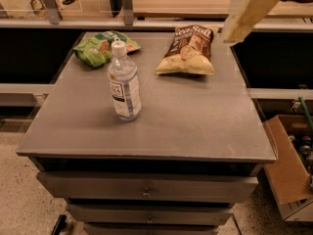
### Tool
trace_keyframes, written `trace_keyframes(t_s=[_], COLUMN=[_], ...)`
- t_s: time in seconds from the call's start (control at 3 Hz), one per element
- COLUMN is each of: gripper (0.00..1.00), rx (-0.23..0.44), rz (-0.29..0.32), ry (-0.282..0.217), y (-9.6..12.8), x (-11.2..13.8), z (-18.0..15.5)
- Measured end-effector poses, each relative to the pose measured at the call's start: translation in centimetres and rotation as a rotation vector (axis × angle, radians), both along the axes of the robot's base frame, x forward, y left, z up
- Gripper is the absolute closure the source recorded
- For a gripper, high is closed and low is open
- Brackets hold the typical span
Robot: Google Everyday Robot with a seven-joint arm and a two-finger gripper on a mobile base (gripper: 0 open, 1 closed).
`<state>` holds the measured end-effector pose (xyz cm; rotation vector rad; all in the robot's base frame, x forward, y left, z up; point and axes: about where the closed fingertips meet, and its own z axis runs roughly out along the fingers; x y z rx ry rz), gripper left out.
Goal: Move green rice chip bag near blue plastic bottle
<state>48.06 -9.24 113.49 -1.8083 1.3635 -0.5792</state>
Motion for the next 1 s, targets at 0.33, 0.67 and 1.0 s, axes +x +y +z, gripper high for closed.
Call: trace_keyframes(t_s=[0.33,0.67,1.0], gripper=[0.0,0.0,0.0], rx=[0.024,0.041,0.048], rz=[0.057,0.145,0.214], ry=[0.015,0.036,0.032], y=[2.5,4.6,6.2], x=[4.1,8.4,12.1], z=[-4.5,-8.5,-11.3])
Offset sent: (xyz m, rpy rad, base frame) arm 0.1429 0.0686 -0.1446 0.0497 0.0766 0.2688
